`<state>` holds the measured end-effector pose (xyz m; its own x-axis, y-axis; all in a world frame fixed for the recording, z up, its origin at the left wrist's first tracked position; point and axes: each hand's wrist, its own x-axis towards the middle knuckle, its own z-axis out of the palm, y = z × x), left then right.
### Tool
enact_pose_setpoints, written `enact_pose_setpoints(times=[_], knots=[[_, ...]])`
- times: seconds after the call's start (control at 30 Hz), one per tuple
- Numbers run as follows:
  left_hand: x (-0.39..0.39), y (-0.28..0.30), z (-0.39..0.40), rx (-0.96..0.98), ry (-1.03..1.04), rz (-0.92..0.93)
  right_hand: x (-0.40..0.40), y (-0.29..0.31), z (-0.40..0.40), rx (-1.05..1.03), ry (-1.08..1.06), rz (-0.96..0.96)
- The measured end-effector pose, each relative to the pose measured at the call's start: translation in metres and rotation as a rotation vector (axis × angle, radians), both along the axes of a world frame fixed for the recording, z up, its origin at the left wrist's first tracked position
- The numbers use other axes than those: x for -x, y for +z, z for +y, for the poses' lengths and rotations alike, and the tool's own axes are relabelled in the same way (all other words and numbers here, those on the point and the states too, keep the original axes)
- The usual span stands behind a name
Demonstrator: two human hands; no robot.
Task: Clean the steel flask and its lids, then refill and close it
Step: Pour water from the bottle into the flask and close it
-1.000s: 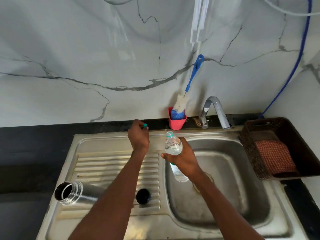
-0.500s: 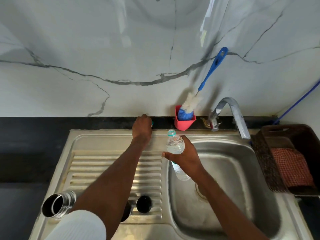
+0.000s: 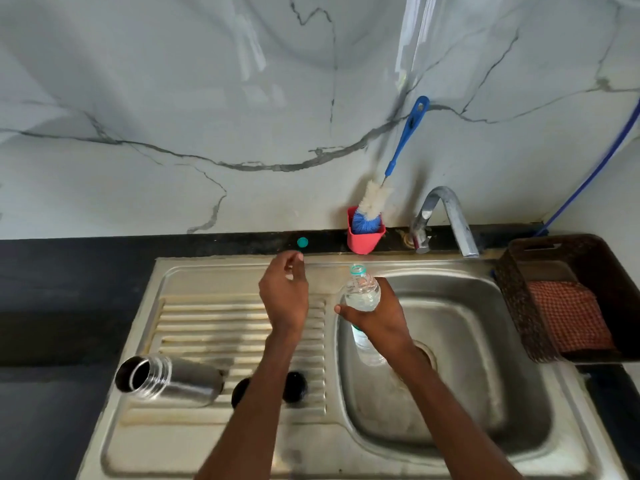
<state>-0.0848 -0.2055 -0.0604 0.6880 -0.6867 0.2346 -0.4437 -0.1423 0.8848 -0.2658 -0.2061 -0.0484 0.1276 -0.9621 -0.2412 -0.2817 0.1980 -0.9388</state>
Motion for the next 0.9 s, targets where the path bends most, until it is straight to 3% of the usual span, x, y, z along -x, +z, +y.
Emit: enact_pose_setpoints(times=[0.17, 0.27, 0.5, 0.67, 0.9], knots=[[0.02, 0.022, 0.106, 0.12, -0.045, 0.196, 0.003, 0.016, 0.031, 0.01, -0.064, -0.027], [0.029, 0.032, 0.161, 0.17, -0.049, 0.192, 0.001, 0.02, 0.047, -0.001, -0.033, -0.087], [0.003, 0.022, 0.243, 0.238, 0.243, 0.103, -0.022, 0.027, 0.084, 0.058, 0.205, -0.099], [-0.029, 0.011, 0.267, 0.084, 0.515, 0.125, -0.051, 0.035, 0.102, 0.101, 0.294, -0.1], [-0.09, 0.006, 0.263, -0.11, 0.115, 0.224, -0.077, 0.046, 0.112, 0.118, 0.302, -0.104]])
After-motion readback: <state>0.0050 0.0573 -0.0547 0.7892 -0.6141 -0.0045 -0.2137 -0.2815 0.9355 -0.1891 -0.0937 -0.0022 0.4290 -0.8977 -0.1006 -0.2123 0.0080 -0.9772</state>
